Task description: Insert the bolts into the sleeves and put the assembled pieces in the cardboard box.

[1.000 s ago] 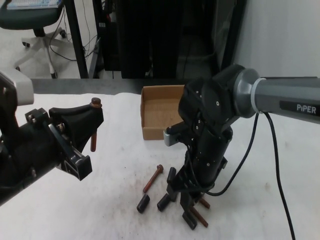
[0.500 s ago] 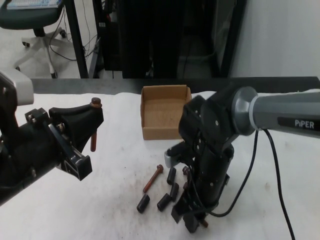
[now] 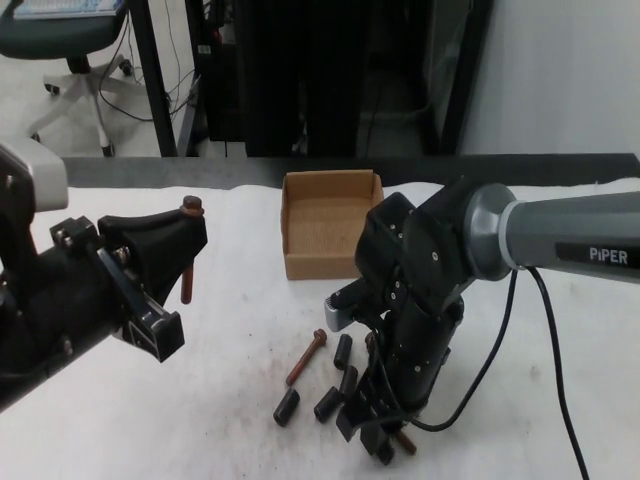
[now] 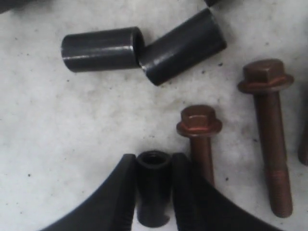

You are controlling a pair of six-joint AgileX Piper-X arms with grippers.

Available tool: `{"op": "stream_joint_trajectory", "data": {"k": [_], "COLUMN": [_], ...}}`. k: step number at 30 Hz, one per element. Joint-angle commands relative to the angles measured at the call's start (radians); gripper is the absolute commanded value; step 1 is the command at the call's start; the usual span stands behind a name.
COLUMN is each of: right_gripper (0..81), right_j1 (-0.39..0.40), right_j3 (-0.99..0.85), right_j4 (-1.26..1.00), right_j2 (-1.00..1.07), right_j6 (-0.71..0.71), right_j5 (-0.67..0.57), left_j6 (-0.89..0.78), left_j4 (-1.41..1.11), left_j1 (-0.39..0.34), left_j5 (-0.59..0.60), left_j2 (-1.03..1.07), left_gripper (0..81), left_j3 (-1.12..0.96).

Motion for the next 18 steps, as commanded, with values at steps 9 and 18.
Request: {"op": "stream_joint_trajectory", "data": {"k": [9, 18], "right_gripper": [24.9, 24.9], "right_j1": [0.002, 0.002], "right_j3": [0.009, 0.017], "right_j4": [0.086, 0.04], "right_j2": [-0.012, -0.012], "right_j6": [-0.007, -0.007], "right_j5": [0.024, 0.024], "left_j6": [0.051, 0.051], "left_j4": [0.033, 0.033], "left_j1": [0.001, 0.001], "left_j5": [-0.003, -0.003], "left_j2": [-0.011, -0.011], "left_gripper": [0.4, 0.4], "left_j3": [-0.005, -0.005]}}
